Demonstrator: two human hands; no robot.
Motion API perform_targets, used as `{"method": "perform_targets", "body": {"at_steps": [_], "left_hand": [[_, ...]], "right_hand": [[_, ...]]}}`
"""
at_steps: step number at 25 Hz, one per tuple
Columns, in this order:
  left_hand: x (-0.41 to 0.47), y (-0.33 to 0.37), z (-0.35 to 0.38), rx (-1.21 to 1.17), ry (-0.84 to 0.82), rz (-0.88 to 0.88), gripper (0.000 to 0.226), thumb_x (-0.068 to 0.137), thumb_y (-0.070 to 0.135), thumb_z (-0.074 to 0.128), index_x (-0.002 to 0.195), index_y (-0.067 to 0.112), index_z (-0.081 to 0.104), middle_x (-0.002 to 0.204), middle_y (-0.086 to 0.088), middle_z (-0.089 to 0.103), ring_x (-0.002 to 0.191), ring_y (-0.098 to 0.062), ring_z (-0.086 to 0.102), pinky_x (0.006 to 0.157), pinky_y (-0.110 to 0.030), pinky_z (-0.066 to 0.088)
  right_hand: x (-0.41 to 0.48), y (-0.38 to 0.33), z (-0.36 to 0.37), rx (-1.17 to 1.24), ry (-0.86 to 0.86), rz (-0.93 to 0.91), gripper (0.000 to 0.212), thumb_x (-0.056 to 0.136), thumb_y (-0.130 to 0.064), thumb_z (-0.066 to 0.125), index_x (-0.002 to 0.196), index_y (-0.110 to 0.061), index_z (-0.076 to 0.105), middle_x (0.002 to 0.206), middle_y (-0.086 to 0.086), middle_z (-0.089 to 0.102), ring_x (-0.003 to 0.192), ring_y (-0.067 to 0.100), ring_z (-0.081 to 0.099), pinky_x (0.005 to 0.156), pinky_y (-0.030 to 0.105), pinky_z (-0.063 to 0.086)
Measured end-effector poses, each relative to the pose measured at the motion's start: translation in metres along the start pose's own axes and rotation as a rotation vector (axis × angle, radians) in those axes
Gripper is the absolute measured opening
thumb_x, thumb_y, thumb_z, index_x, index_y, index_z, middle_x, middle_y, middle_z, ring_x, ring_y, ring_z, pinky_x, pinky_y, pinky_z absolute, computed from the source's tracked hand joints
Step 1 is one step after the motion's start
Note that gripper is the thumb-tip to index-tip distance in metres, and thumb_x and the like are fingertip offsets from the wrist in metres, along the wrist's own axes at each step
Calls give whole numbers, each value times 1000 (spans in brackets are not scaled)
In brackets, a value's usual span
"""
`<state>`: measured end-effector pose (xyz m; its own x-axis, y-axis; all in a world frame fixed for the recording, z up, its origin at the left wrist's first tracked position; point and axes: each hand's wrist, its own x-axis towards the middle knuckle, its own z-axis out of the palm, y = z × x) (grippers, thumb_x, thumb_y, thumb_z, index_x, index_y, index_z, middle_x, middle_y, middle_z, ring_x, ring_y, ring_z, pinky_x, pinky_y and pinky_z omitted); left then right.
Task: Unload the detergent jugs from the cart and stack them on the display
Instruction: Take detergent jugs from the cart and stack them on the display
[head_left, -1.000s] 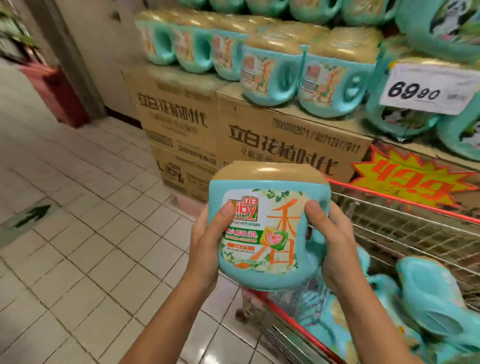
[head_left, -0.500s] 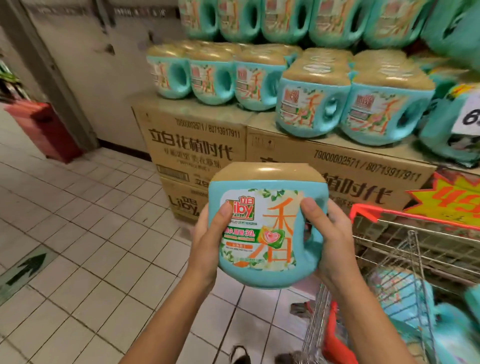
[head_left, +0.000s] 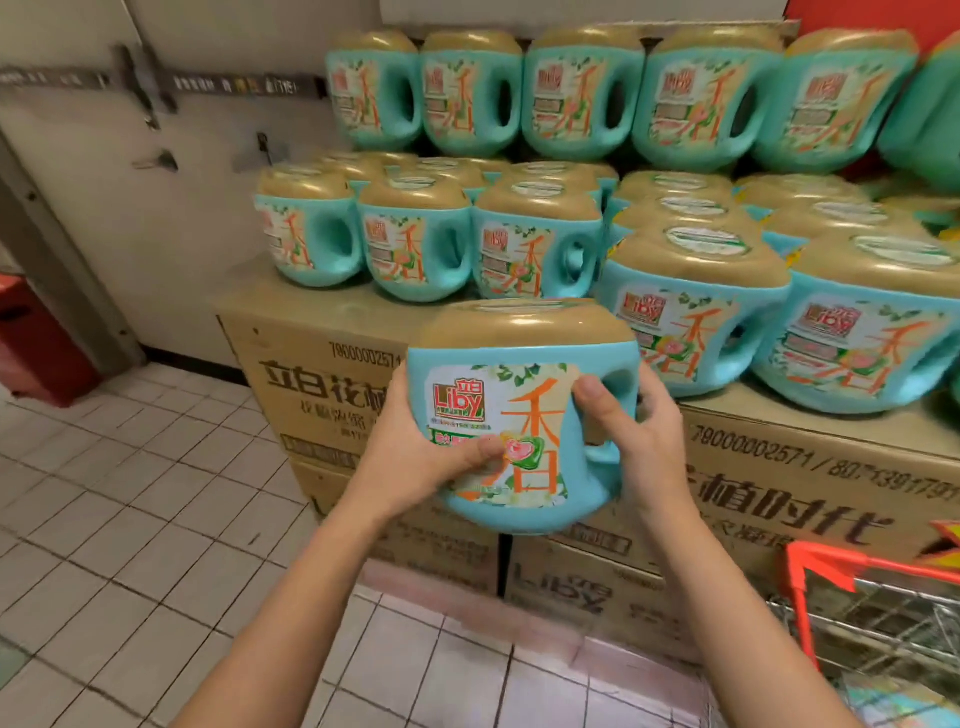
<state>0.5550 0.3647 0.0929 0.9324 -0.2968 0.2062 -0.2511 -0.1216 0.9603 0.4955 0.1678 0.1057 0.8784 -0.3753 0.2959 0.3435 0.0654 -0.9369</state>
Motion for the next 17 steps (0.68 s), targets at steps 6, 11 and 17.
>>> {"method": "perform_targets", "body": {"at_steps": [6, 11, 17], "left_hand": [[84, -12, -24, -21, -19, 74, 79, 39, 44, 95, 106, 45, 54, 98, 26, 71, 86, 5, 69, 63, -8, 51], [147, -23, -35, -53, -126, 115, 89, 37, 44, 94, 114, 46, 51, 105, 25, 70, 93, 2, 68, 65, -11, 53], [182, -47, -33, -54, -150, 155, 104, 37, 48, 94, 129, 43, 45, 113, 28, 65, 103, 4, 64, 74, -13, 54]], "right_hand": [[60, 3, 23, -223, 11, -37, 59, 65, -51, 81, 117, -29, 62, 110, -11, 70, 101, 3, 65, 80, 21, 53], [94, 13, 40, -314, 90, -25, 69, 67, -48, 76, 129, -26, 55, 121, -11, 65, 112, 5, 60, 97, 40, 51], [111, 33, 49, -385, 179, -43, 74, 70, -49, 73, 136, -29, 47, 127, -21, 59, 118, -3, 54, 102, 37, 48]]}}
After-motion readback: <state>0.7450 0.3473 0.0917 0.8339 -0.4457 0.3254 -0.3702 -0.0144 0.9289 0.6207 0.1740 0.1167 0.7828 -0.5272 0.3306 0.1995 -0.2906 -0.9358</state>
